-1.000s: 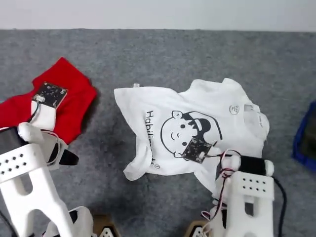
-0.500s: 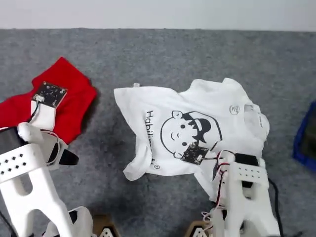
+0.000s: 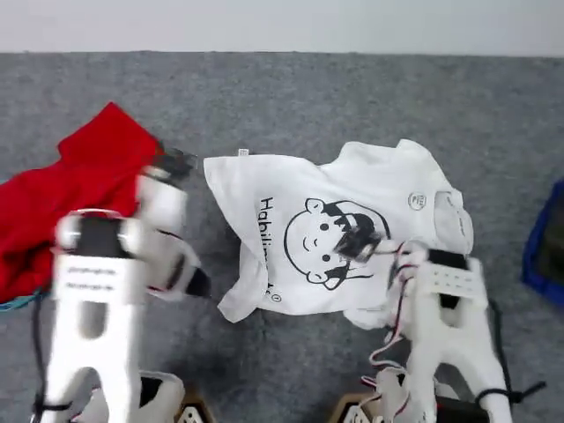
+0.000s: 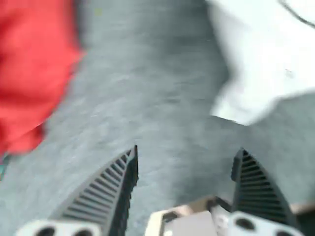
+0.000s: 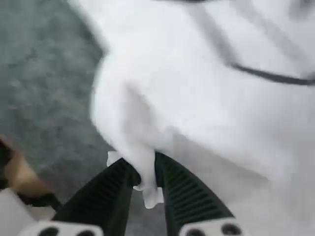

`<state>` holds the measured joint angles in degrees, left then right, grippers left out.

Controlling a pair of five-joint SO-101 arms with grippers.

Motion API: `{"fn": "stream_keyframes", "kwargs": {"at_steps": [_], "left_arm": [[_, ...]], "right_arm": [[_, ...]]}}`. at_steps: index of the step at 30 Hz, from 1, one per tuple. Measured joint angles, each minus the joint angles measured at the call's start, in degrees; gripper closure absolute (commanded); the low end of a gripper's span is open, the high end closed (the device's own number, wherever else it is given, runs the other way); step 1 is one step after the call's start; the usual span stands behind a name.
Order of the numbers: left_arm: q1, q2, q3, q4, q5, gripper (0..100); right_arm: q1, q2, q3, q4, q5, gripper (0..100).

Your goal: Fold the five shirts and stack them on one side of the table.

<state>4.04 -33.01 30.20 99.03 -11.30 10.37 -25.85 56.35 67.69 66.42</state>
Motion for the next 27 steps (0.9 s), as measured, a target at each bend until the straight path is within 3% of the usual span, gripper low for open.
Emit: {"fn": "stream_keyframes", "kwargs": {"at_steps": [4, 7, 20, 27], "left_arm": [[15.38, 0.00, 5.19, 0.09, -0.53, 70], [20.92, 0.00, 9.67, -2.29, -3.34, 70], [22.77, 0.00, 24.97, -26.46, -9.67, 77], [22.77, 0.00, 29.98, -35.78, -10.81, 77]], "right_arm": [[5.27, 0.26, -7.03, 3.25, 0.00, 98.4], [8.00, 0.26, -11.60, 6.42, 0.00, 98.4], [8.70, 0.35, -18.90, 18.20, 0.09, 98.4], [9.76, 0.35, -22.33, 24.00, 4.31, 98.4]]}}
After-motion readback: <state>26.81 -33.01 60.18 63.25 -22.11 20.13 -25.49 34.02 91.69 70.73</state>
